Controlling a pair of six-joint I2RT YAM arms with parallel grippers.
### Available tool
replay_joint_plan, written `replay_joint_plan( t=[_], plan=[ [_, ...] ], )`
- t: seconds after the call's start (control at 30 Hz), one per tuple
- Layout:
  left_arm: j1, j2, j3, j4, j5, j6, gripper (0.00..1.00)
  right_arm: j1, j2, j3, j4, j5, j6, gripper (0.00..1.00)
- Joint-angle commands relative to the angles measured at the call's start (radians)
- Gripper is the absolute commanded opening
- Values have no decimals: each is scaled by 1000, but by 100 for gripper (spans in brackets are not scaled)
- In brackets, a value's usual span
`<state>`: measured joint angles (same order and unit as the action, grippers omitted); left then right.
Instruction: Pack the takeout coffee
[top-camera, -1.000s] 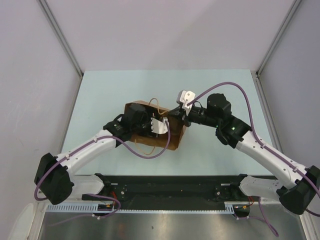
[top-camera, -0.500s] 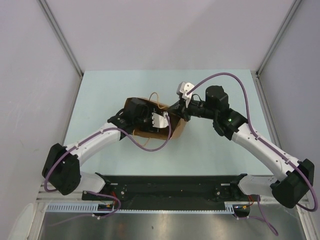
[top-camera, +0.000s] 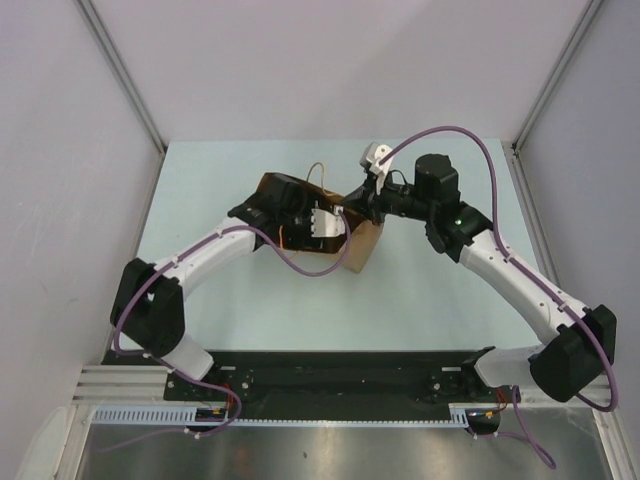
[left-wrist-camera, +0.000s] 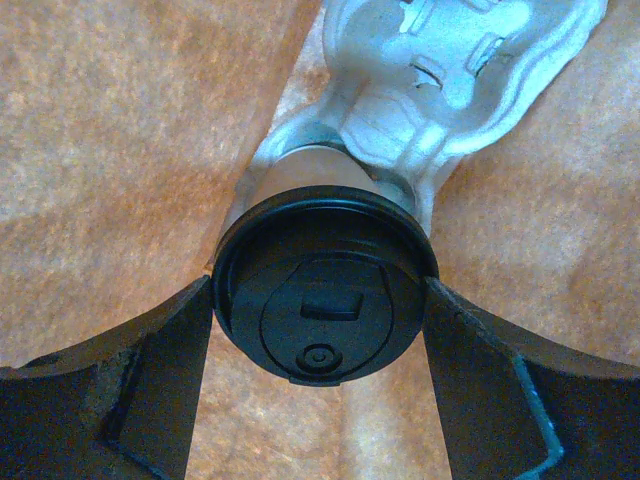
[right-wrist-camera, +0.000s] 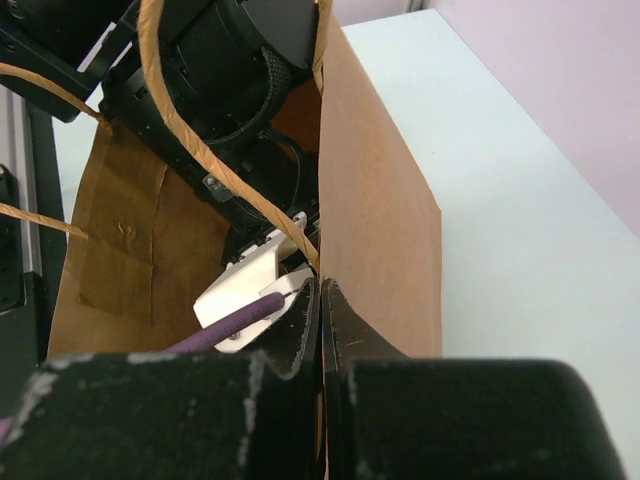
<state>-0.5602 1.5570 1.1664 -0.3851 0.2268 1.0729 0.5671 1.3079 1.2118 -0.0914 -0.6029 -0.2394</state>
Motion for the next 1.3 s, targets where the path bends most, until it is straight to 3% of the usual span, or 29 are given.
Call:
replay_joint_plan(
  t=[0.0,0.53,1.27],
  plan=[
    [26,86,110,-165,51,13,0,-33,36,51,24,-84,83,0],
    [63,403,464,-492,45,22,0,-150,172,117,-24,43,227,0],
    [92,584,544,-518,69,45,2,-171,271,239,-168,98,241,0]
  ],
)
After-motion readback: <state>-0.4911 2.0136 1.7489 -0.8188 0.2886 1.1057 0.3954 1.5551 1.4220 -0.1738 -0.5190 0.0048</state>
